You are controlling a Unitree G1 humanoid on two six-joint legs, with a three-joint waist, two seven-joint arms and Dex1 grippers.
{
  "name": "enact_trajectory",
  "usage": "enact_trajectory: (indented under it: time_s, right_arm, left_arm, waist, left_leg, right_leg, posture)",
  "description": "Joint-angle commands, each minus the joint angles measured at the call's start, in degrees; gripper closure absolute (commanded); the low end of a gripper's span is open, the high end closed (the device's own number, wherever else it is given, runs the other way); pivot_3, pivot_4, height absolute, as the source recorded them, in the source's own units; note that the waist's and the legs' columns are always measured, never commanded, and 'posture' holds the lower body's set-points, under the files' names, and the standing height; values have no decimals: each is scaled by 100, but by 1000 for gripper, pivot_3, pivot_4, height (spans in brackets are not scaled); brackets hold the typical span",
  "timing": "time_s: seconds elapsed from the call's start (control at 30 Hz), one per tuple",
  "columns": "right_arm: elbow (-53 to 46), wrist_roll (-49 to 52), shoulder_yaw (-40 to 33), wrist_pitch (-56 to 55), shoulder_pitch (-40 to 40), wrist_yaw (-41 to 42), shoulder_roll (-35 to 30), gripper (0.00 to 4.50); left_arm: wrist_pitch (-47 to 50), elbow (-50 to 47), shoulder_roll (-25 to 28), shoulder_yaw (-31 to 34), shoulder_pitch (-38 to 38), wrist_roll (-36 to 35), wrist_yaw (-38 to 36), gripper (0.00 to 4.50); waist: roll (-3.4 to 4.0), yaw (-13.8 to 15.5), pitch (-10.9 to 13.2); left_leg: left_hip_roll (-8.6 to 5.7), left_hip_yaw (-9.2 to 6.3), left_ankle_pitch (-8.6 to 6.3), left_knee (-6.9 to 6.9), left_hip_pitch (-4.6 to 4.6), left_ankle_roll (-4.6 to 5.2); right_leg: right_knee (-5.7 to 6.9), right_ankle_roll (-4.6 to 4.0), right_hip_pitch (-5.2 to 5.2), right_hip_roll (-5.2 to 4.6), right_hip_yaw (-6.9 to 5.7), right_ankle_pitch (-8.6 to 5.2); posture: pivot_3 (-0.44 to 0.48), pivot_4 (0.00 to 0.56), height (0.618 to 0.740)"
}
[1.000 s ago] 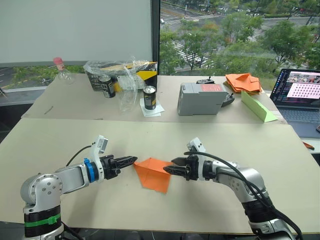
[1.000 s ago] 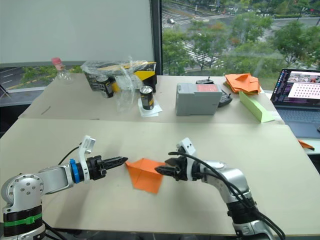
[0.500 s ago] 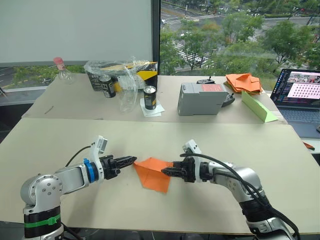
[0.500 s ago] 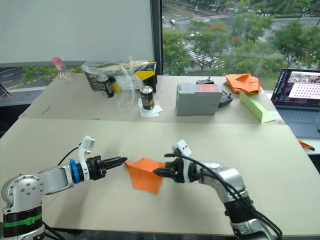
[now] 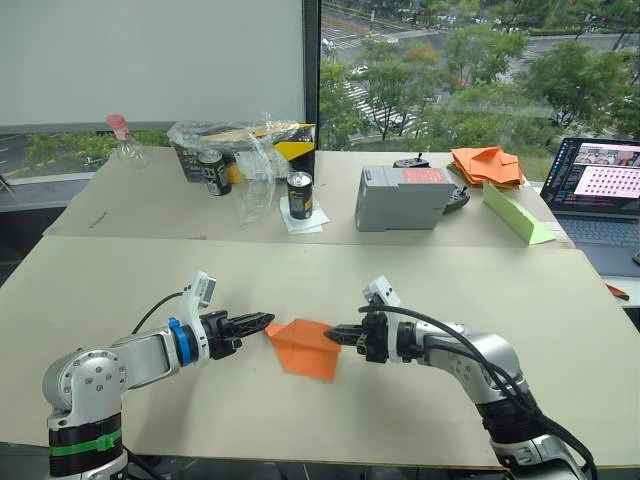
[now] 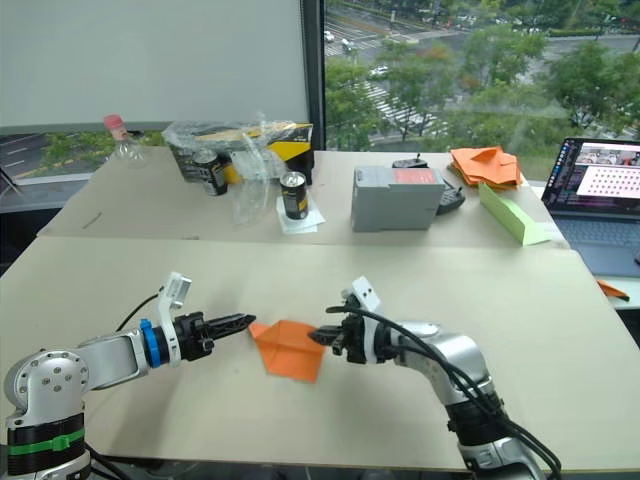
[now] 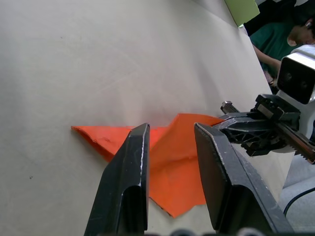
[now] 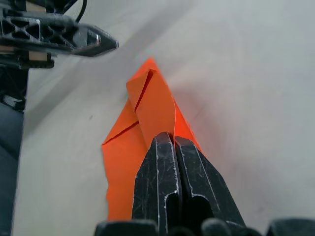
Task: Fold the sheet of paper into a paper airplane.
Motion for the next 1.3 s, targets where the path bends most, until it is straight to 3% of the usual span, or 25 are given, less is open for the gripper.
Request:
enact_trajectory:
  time_s: [0.03, 0.33, 0.5, 0.63, 0.73, 1.0, 1.13, 1.27, 1.3]
  right_arm:
    - [-219, -645, -17, -1411, -249, -87, -8, 4478]
    - [566, -3178, 807, -5729, -254, -333, -524, 4478]
    - [1249, -4160, 1065, -6913, -272, -679, -740, 4478]
    - [1429, -4169, 1214, -7318, -133, -372, -928, 4478]
    - [1418, -3942, 1211, -7301, -44, -90, -944, 4478]
    - [661, -2699, 1040, -6332, 262, 848, -851, 1876]
    - [194, -1880, 745, -5249, 232, 943, -669, 1876]
    - [70, -1262, 303, -3934, -62, 506, -251, 1876]
    - [125, -1206, 210, -3694, -143, 357, -142, 2378]
  left_arm:
    - [-97, -105, 68, 57, -1, -127, -8, 2982]
    - [-94, -36, 130, 57, -21, -121, -33, 2982]
    - [-85, -25, 133, 54, -32, -131, -27, 2982]
    - [-81, -32, 143, 45, -23, -133, -30, 2982]
    - [-94, -16, 145, 31, -26, -118, -37, 2982]
    - [-130, 7, 115, -23, -42, -91, -33, 2982]
    - [-153, 18, 130, -41, -37, -91, -43, 2982]
    - [-172, 21, 131, -71, -38, -87, -42, 2982]
    - [-175, 22, 130, -79, -39, -86, -42, 2982]
  waist:
    - [0, 2, 0]
    - [0, 4, 0]
    - [0, 1, 0]
    - [0, 1, 0]
    - [0, 0, 0]
    - [0, 1, 0]
    - [0, 1, 0]
    - [0, -2, 0]
    - [0, -2, 0]
  left_leg:
    - [0, 0, 0, 0, 0, 0]
    - [0, 3, 19, 0, -1, -34]
    - [0, 4, 33, 0, -1, -58]
    - [0, 5, 34, 0, -1, -59]
    - [0, 6, 34, 0, 0, -59]
    - [1, 5, 34, 1, 0, -59]
    - [1, 4, 34, 1, 1, -59]
    - [1, 2, 33, 2, 1, -58]
    - [1, 2, 33, 1, 1, -58]
  right_leg:
    - [1, 0, 0, 0, 0, 0]
    - [1, 0, -1, -1, 0, 0]
    - [3, 0, -1, 0, 1, 0]
    - [2, 0, -1, -1, 2, 0]
    - [2, 0, 2, -1, 2, 0]
    - [2, 0, 4, 0, 3, 0]
    - [2, 0, 5, 0, 2, 0]
    - [3, -1, 5, 0, 2, 0]
    - [3, -1, 4, 0, 3, 0]
  posture:
    - [0, 150, 740]
    - [0, 150, 740]
    - [0, 150, 740]
    - [0, 150, 740]
    - [0, 150, 740]
    - [0, 150, 740]
    - [0, 150, 740]
    - [0, 150, 740]
    - [0, 150, 740]
